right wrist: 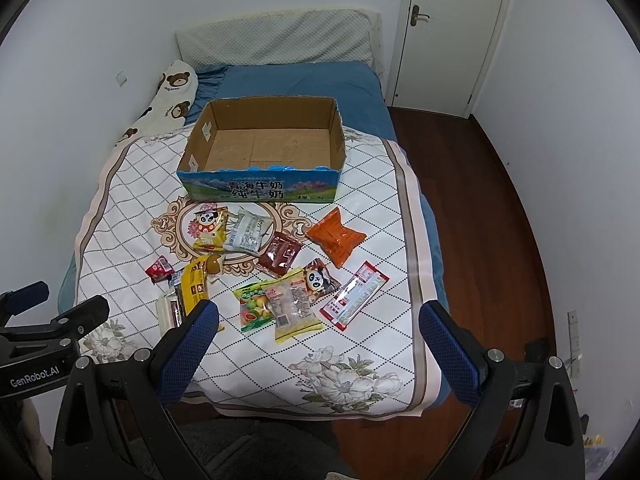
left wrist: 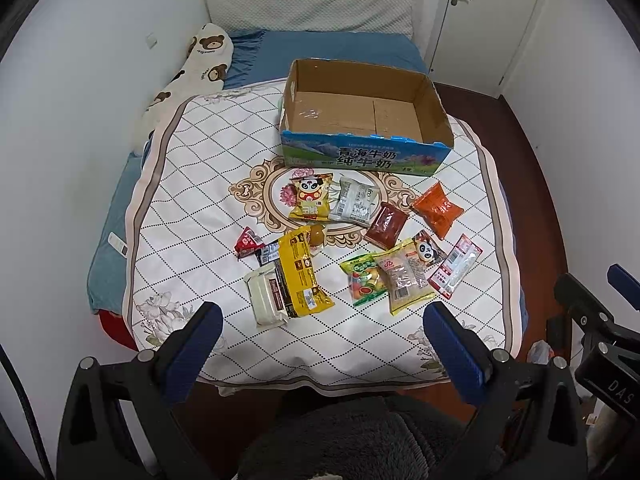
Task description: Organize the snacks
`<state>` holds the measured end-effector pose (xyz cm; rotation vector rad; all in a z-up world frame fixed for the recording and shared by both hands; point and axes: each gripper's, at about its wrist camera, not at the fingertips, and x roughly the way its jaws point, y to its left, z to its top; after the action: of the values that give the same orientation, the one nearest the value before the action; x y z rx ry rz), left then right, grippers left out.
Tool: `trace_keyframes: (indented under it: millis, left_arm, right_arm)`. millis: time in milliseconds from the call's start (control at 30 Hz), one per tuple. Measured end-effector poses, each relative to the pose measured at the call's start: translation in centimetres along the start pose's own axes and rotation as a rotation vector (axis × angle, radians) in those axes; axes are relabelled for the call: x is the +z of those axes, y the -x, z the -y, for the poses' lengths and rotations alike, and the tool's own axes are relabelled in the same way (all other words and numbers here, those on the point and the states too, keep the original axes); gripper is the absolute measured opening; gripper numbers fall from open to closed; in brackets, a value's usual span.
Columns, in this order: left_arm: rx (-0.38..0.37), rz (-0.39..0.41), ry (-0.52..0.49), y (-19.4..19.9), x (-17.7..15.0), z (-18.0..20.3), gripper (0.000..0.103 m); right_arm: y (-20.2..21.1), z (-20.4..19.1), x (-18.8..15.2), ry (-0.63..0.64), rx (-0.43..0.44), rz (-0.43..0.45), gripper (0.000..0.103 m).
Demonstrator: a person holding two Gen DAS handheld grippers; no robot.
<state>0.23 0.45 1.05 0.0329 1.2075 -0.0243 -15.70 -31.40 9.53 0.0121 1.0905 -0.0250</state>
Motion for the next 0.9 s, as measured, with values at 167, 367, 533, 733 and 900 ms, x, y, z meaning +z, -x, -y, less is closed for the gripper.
trace_keyframes:
  millis: [167,367,533,733,900]
  left_arm:
    - [-0.002,-0.001,0.000,-0.02,-0.03,-0.02,0.103]
    - [0.000,-0.004,-0.006,-0.14,-0.15,0.32,0.103]
    - [-0.002,-0.004,-0.006,-0.26,-0.12,0.55,0.103]
    - [-0.002,-0.003,-0.009,-0.19,-0.03,0.65,0.103]
    - [-0.003,-0.004,-0.007,-0.19,0.00,0.64,0.103]
  right_arm:
    - [-0.01,0.10,-0.03,-0.004,0.007,-0.004,0.102]
    - [-0.28,0.31,-0.22,-0.009,0.014,-0.011,0.102]
    - [-0.26,0.27,-0.30,-0.009,0.014,-0.010,0.102]
    - [-0.30,0.33,-0.27,-0.010,0.013,-0.009,0.102]
    - [-0.20,0.39,-0.23,-0.011,0.014,-0.011,0.102]
